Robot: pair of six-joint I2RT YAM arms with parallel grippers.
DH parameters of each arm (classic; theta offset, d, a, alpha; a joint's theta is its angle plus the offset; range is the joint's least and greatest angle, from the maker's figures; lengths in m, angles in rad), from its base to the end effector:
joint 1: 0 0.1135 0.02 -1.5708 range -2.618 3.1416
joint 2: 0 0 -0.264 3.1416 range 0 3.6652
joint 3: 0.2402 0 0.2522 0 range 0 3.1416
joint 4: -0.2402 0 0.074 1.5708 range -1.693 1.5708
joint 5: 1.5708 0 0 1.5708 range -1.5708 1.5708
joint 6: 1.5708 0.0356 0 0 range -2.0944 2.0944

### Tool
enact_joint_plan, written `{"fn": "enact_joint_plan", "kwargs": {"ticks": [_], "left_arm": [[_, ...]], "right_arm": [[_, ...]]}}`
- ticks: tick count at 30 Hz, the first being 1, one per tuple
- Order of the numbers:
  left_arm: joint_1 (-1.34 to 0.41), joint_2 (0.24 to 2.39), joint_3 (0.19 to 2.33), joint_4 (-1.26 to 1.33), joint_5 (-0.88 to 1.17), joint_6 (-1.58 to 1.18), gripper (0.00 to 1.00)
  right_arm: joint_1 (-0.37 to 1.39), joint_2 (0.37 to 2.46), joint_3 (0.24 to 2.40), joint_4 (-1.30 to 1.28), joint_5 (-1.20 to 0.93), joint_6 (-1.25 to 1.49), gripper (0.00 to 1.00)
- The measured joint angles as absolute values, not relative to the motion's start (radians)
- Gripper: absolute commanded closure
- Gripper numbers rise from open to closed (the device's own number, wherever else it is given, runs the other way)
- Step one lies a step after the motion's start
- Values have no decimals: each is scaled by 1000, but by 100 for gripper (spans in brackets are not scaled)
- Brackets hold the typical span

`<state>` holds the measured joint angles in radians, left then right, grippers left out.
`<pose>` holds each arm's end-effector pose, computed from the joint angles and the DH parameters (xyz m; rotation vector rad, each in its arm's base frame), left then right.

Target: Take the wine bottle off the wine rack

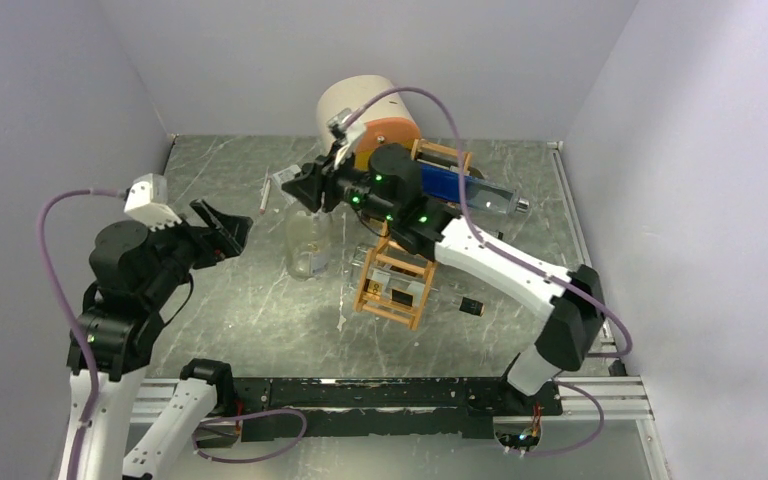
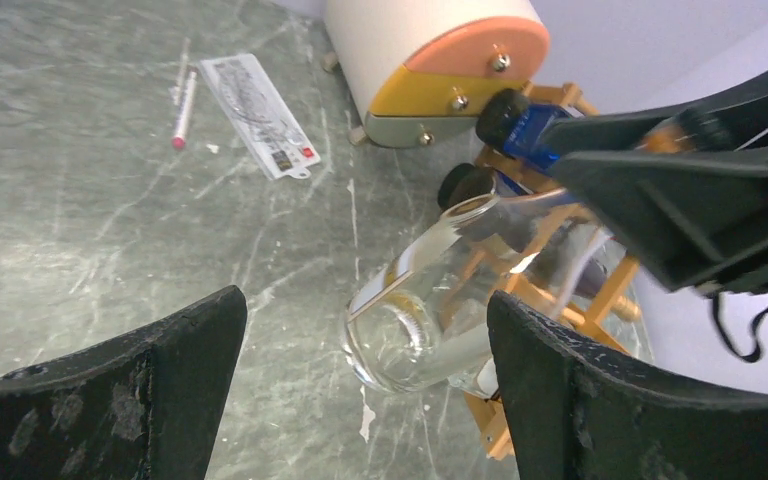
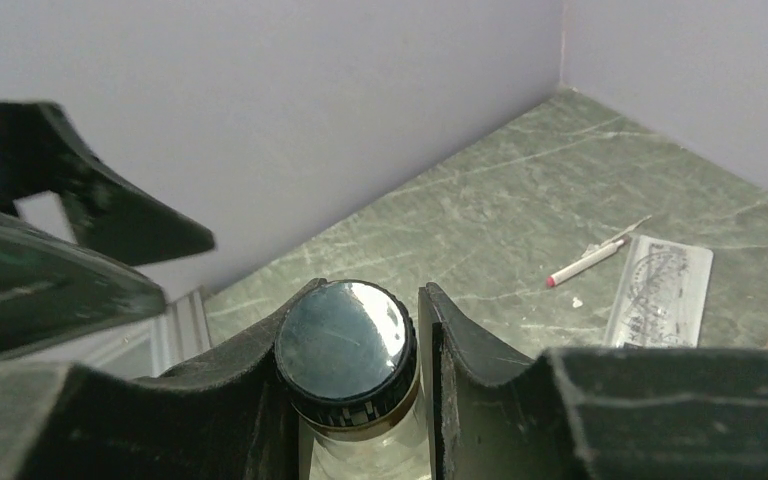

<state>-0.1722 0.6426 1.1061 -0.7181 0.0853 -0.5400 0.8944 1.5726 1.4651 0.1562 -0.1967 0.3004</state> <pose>0.1048 -0.0213 0.4073 -0.2801 1.8422 -0.5764 0.2320 0.3001 0.4162 -0.6343 1.4993 1.0884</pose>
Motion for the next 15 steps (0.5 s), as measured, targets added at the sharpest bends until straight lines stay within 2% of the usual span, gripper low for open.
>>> {"fn": "enact_joint_plan", "kwargs": {"ticks": [7, 15], "left_arm": [[-172, 535, 1108, -789, -44, -563, 7], [-172, 432, 1108, -826, -103, -599, 7]], "right_arm": [[931, 1699, 1462, 236, -234, 206, 100], [937, 1769, 1408, 368, -255, 123, 100]]}}
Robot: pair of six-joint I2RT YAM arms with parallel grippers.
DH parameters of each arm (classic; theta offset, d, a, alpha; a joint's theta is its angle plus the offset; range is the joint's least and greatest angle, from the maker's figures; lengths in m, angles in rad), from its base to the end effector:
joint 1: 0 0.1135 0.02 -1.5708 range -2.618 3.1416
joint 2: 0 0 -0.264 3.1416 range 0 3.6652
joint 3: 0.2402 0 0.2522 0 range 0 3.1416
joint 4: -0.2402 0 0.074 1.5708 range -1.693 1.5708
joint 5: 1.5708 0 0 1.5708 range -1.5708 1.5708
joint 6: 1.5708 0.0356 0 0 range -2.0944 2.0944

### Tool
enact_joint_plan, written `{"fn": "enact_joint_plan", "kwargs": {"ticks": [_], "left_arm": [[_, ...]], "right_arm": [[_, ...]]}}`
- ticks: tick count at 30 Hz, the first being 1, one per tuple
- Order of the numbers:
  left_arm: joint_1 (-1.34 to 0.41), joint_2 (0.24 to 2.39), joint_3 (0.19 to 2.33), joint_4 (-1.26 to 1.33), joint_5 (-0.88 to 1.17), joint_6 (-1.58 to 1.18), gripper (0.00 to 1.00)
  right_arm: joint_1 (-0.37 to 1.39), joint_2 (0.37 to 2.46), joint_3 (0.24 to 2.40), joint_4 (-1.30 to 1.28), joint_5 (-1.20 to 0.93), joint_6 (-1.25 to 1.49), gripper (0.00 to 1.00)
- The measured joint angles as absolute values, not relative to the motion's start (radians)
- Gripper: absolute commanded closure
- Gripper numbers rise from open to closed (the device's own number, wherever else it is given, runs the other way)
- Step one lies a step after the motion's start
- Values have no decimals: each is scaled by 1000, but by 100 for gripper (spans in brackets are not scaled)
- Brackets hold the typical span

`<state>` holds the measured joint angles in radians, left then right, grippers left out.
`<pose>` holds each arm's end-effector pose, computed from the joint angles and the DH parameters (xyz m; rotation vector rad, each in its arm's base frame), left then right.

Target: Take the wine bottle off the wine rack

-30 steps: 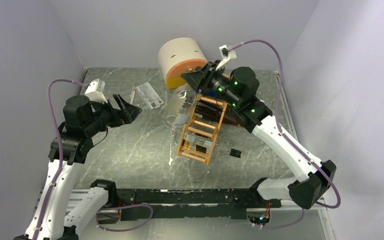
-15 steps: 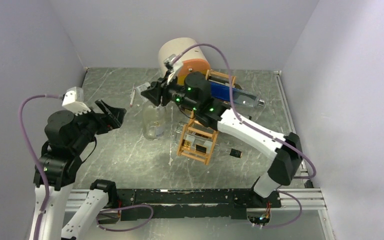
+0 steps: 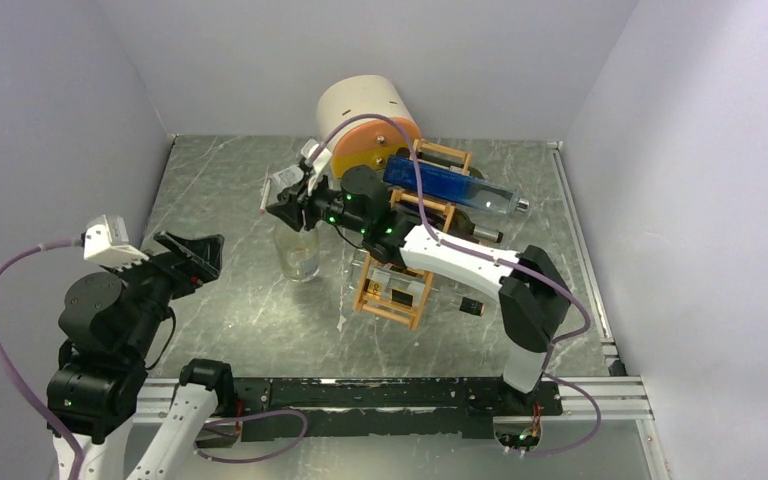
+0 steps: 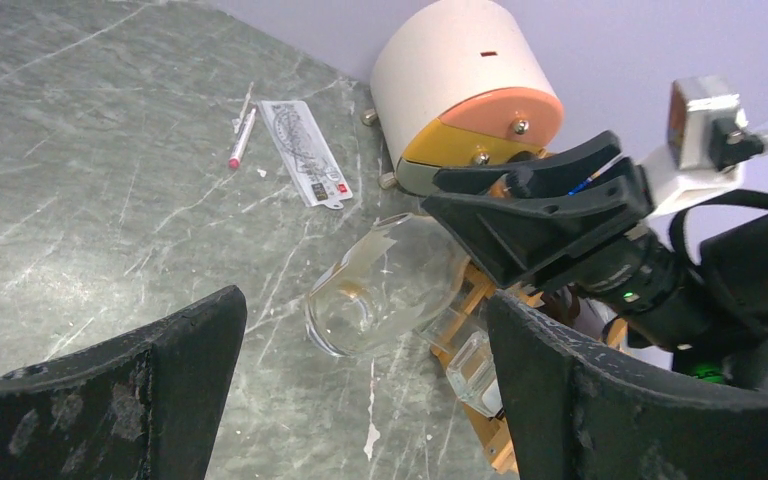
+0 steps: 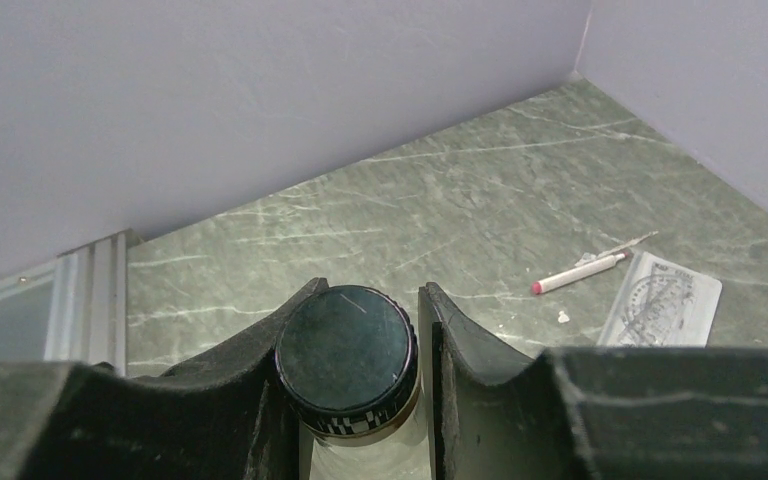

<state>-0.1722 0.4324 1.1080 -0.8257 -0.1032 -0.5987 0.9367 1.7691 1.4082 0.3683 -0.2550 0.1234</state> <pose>0.0421 -0.0036 0.4078 -0.4443 1.6864 -0.4800 0.2480 0.3524 0.3428 -0.8461 1.4274 1.0202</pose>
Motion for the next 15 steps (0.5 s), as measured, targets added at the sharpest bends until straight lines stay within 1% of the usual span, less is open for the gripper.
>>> {"fn": "enact_joint_plan", "kwargs": {"ticks": [4, 12, 15], "left_arm": [[-172, 415, 1108, -832, -113, -605, 7], [-172, 416, 1106, -834, -110, -619, 7], [-172, 417, 1105, -834, -110, -620, 7]], "right_arm": [[940, 1810, 1367, 452, -267, 91, 100], [964, 1906, 1328, 507, -279, 50, 100], [971, 1907, 1319, 525, -278, 43, 92]]}}
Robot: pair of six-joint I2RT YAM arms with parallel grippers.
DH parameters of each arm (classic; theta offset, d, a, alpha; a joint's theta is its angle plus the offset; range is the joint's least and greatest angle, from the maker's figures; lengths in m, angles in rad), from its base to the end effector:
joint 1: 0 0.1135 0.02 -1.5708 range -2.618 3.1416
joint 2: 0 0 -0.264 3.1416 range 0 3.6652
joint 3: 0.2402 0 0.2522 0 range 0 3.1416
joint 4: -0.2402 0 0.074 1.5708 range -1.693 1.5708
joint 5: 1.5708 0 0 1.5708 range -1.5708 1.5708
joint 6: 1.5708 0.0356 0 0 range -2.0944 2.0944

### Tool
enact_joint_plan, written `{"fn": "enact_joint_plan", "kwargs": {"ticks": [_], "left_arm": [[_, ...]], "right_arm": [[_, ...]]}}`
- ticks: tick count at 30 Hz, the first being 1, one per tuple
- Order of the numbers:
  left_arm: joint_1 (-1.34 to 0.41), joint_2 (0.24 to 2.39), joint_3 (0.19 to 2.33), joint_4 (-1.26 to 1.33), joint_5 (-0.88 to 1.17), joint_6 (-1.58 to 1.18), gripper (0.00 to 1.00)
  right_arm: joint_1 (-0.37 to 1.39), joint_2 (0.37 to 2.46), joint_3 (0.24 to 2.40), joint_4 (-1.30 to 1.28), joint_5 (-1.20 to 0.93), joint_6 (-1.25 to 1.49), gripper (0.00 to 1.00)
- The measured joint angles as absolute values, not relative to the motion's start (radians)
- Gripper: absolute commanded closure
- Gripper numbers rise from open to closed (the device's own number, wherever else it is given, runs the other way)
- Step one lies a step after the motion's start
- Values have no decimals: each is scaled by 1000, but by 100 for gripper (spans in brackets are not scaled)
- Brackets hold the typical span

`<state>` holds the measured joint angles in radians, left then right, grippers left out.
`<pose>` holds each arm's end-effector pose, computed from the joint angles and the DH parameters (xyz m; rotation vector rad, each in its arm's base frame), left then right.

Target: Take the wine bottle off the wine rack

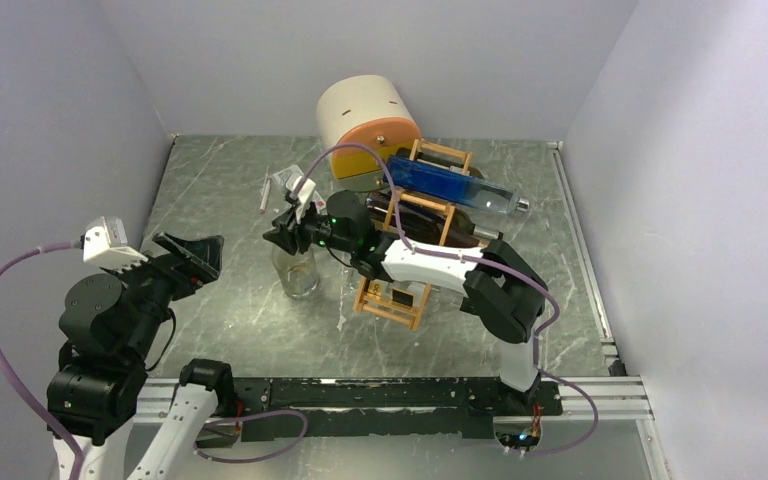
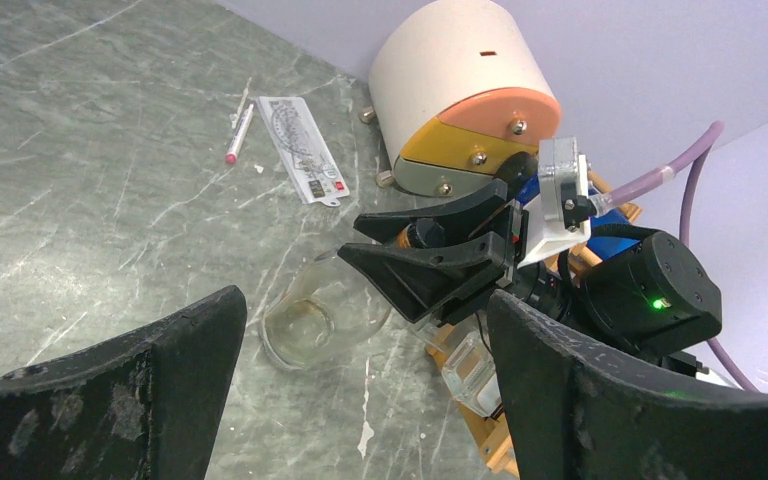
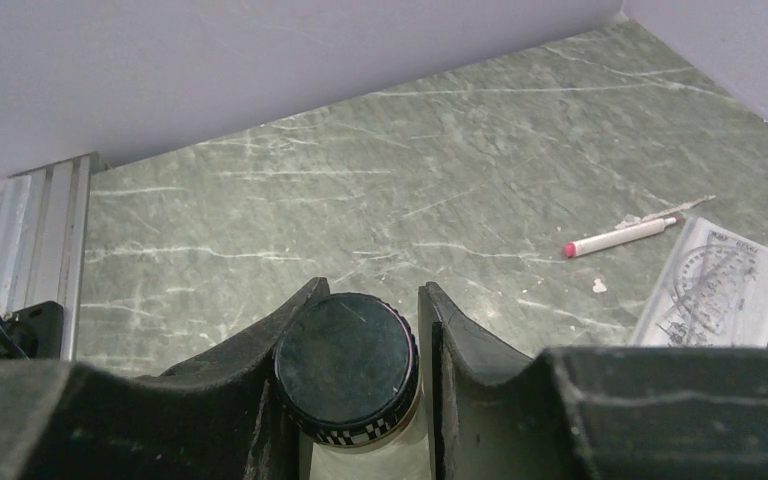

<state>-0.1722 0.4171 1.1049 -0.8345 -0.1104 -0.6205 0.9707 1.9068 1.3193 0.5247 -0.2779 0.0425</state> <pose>0.0381 -0.0027 0.4063 -0.4675 1.6775 -0.4909 0.2473 0.3787 0.2701 -0.9681 1.4314 0.9902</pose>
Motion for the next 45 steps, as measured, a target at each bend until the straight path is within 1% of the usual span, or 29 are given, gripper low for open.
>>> {"fn": "enact_joint_plan", "kwargs": {"ticks": [3, 6, 8, 13, 21, 22, 23, 29, 32, 35, 41, 45], "left_arm": [[-172, 417, 1104, -834, -110, -621, 7], [-172, 417, 1098, -834, -110, -622, 7], [-172, 417, 1090, -834, -110, -622, 7], [-172, 418, 1079, -834, -110, -624, 7], [-172, 437, 1078, -828, -87, -604, 7], [-172, 441, 1077, -820, -72, -593, 7], [-172, 444, 1073, -805, -47, -574, 7], [-172, 467, 1034, -707, 119, -448, 7], [-172, 494, 1020, -664, 205, -388, 7], [-172, 527, 1010, -623, 280, -336, 7], [-172, 595, 995, -585, 315, -278, 7], [-172, 663, 985, -587, 272, -260, 7]], "right_arm": [[975, 1907, 1308, 545, -276, 36, 80], [981, 1907, 1295, 571, -266, 30, 61], [987, 1906, 1287, 583, -255, 26, 52], [1001, 1874, 1282, 618, -220, 21, 40], [1006, 1769, 1282, 639, -163, 29, 27], [1006, 1758, 1282, 627, -151, 33, 20], [1006, 1746, 1282, 609, -138, 38, 16], [1005, 1628, 1282, 427, -32, 59, 12], [1005, 1518, 1283, 310, 52, 59, 8], [1003, 1406, 1299, 182, 155, 60, 1], [994, 1230, 1309, -76, 354, 91, 0], [992, 1138, 1293, -229, 445, 125, 0]]}}
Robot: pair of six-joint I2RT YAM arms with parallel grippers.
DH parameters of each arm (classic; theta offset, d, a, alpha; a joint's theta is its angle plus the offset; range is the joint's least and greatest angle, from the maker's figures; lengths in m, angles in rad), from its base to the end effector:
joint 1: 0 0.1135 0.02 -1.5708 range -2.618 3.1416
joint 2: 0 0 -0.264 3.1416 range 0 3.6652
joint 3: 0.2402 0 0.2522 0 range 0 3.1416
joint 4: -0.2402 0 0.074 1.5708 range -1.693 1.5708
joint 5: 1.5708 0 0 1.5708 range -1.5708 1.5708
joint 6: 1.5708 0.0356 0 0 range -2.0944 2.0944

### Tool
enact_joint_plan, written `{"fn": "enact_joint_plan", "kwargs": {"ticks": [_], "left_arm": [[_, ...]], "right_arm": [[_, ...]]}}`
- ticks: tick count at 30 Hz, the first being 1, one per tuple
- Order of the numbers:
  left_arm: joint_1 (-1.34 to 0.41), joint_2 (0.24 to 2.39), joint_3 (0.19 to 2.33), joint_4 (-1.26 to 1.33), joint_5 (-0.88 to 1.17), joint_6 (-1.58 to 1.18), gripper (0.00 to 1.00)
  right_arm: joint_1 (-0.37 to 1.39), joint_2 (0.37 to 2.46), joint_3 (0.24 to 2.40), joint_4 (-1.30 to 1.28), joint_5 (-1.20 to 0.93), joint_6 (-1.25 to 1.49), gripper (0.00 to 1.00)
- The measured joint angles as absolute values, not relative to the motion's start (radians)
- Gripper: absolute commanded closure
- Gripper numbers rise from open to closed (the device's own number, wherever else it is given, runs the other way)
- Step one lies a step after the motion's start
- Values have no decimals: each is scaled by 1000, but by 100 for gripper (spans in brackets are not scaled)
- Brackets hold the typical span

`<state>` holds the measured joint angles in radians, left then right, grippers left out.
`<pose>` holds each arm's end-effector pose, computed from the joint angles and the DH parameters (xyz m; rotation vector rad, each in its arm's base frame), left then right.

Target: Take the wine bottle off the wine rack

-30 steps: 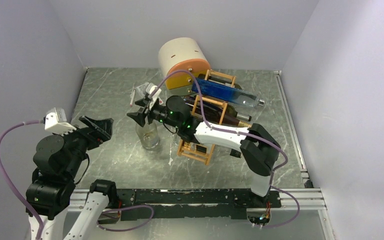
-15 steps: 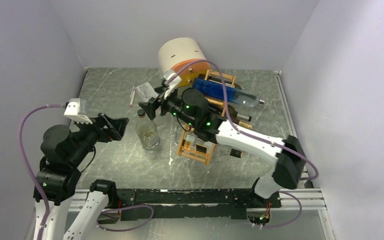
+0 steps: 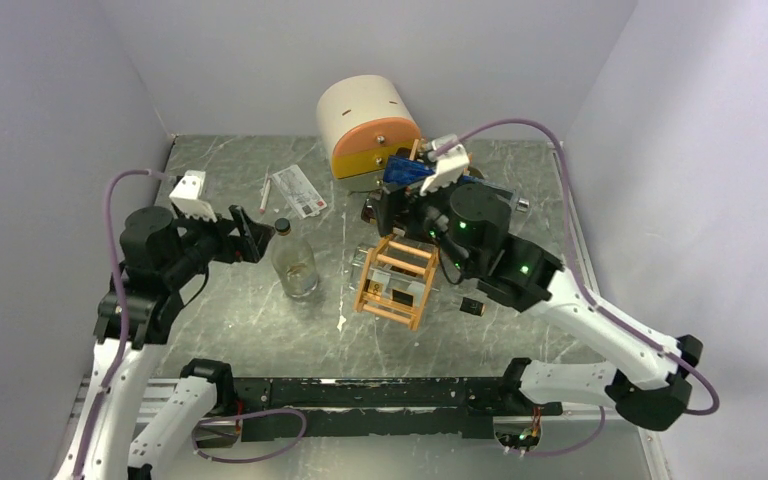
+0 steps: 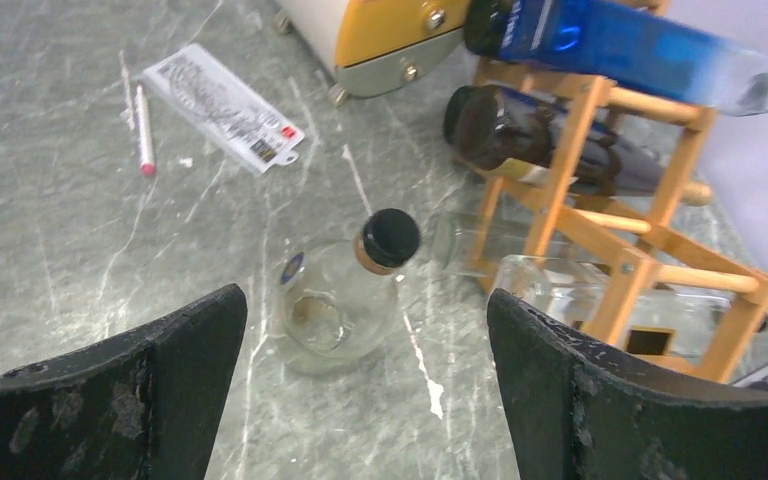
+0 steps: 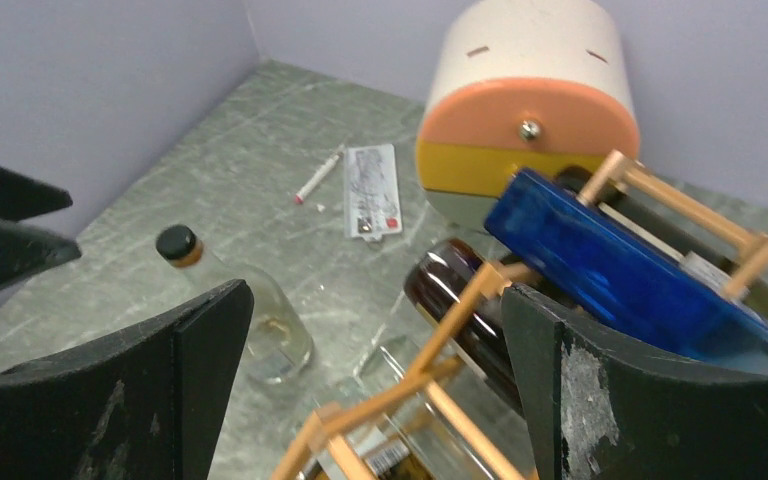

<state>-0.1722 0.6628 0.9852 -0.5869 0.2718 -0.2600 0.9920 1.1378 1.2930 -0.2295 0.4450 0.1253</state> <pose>0.1262 -0.0317 0.3822 0.1123 1.8575 -0.5509 0.1484 0.1991 0.4424 -0.3726 1.6181 0.4878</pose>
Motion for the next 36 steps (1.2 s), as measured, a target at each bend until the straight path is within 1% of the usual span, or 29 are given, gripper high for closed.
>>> {"fn": "enact_joint_plan", "kwargs": {"ticks": [3, 7, 14, 20, 21, 23, 24, 26, 29, 32, 34, 36], "left_arm": [[-172, 730, 985, -591, 250, -238, 7], [-172, 809, 984, -593, 265, -205, 7], [-191, 841, 971, -560, 300, -159, 7], [-347, 939, 972, -547, 209, -126, 6], [-368, 954, 972, -548, 184, -123, 3], [-406, 980, 973, -550, 128, -118, 13], [-415, 985, 973, -551, 109, -119, 16], [-440, 994, 973, -550, 53, -118, 20], [-461, 1003, 973, -550, -13, -120, 23], [-467, 1022, 973, -548, -47, -121, 31], [-472, 1037, 973, -546, -64, -126, 40], [-475, 1048, 974, -545, -76, -131, 55]], "right_arm": [[991, 1070, 1280, -324, 461, 138, 0], [991, 1020, 1265, -386, 462, 147, 0], [991, 1037, 1265, -475, 461, 163, 0], [991, 1030, 1265, -517, 469, 173, 0], [991, 1024, 1265, -524, 472, 176, 0], [991, 1011, 1265, -536, 477, 179, 0], [991, 1004, 1265, -540, 480, 180, 0], [991, 988, 1264, -549, 487, 182, 0], [991, 966, 1254, -552, 495, 184, 0], [991, 956, 1247, -558, 505, 187, 0], [991, 954, 1242, -561, 509, 188, 0], [991, 954, 1238, -569, 512, 191, 0]]}}
